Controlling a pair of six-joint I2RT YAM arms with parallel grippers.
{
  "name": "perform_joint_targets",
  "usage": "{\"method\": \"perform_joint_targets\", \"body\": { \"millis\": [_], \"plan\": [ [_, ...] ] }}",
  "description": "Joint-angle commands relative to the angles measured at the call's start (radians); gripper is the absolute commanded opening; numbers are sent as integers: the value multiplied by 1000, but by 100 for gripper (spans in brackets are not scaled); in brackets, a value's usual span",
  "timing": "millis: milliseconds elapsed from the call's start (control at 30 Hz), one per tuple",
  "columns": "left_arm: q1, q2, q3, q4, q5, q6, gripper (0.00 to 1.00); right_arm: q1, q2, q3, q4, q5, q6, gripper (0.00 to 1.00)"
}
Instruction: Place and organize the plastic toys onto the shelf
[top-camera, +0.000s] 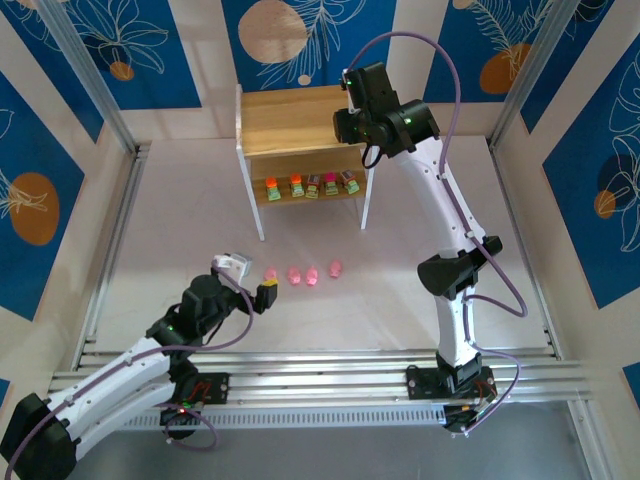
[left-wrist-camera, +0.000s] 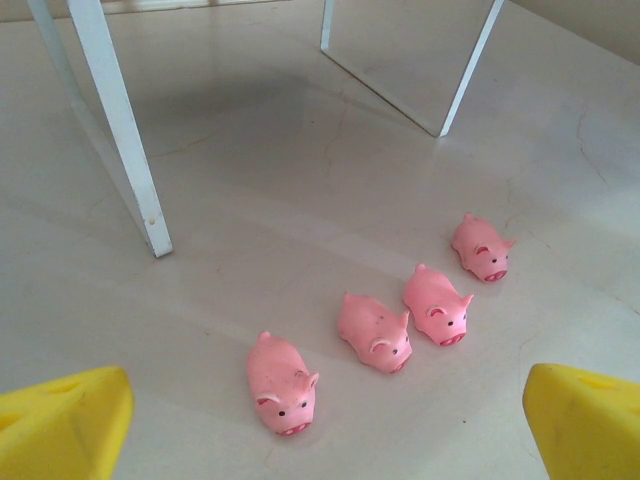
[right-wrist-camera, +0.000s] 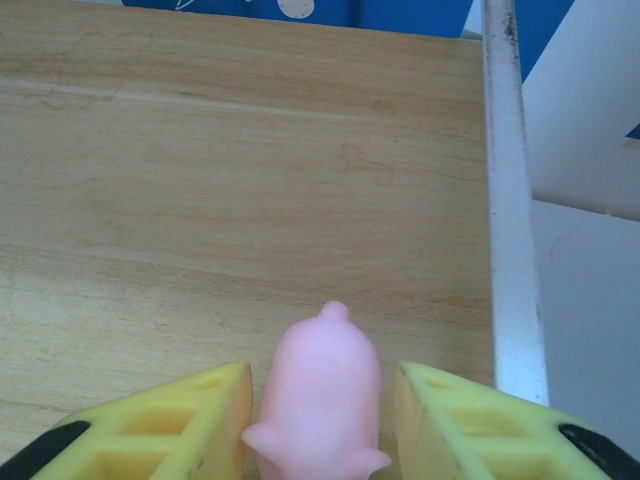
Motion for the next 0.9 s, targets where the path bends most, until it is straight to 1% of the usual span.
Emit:
{"method": "perform_joint_targets", "body": {
  "millis": [0,267,333,467,600,867],
  "plan": [
    [11,4,-9,35,15,14,100,7,-12,6,11,50,-42,41],
    [12,1,-9,33,15,14,100,20,-23,-16,29,97,-72,41],
    [11,1,-9,33,14,15,100,24,-25,-15,29,96,-74,43],
    [12,0,-9,32,15,14,100,35,-37,-8,35,83,-72,50],
    [11,0,-9,34,12,15,100,42,-49,9,31,86,-65,53],
    [12,0,-10,35,9,14,100,53,-111,0,30,101,-54,55]
  ]
}}
